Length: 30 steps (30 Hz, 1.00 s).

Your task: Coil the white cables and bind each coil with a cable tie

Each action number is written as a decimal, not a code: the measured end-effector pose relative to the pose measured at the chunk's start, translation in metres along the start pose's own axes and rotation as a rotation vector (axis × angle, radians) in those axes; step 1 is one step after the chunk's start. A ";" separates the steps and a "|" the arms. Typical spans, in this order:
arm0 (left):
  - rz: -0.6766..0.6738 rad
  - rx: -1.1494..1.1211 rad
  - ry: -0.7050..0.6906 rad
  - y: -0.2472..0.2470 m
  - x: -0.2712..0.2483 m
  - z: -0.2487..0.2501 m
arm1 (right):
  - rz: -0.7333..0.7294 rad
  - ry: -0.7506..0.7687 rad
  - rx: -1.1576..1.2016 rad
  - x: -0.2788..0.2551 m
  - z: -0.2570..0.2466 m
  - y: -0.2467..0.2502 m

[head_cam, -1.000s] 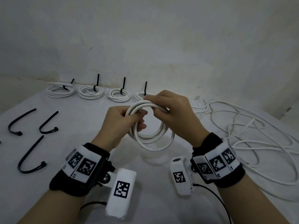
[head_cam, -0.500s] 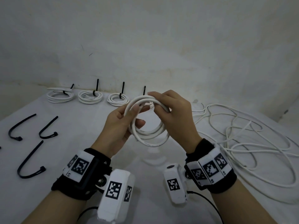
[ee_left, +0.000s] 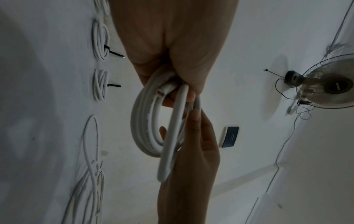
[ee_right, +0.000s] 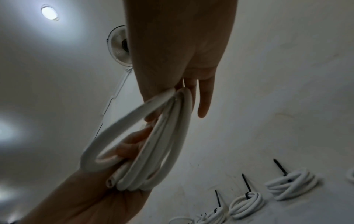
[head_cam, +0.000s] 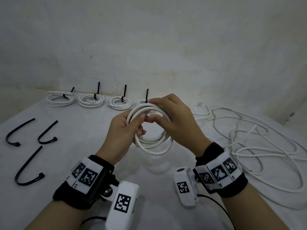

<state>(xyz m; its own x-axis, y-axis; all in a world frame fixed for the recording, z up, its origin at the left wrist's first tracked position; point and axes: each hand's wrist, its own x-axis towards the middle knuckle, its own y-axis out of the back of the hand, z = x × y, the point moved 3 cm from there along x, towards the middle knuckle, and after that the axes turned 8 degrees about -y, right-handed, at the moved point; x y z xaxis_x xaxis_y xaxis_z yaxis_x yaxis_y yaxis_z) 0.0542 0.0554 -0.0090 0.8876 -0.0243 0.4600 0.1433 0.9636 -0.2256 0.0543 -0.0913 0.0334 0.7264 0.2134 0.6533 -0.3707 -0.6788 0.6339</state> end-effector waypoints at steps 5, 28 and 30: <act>-0.019 0.016 0.038 0.000 -0.001 -0.002 | -0.158 -0.565 0.649 0.008 0.005 0.002; -0.058 0.312 -0.080 0.002 0.001 -0.005 | -0.302 -0.557 0.596 -0.005 0.004 0.003; -0.088 0.244 -0.028 0.001 0.001 -0.004 | -0.229 -0.512 0.645 -0.005 0.004 0.003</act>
<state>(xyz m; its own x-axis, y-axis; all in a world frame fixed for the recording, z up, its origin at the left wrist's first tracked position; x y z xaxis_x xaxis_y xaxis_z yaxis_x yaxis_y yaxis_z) 0.0572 0.0554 -0.0117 0.8635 -0.1066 0.4930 0.1065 0.9939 0.0283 0.0519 -0.0970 0.0308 0.9727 0.1558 0.1717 0.1064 -0.9580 0.2663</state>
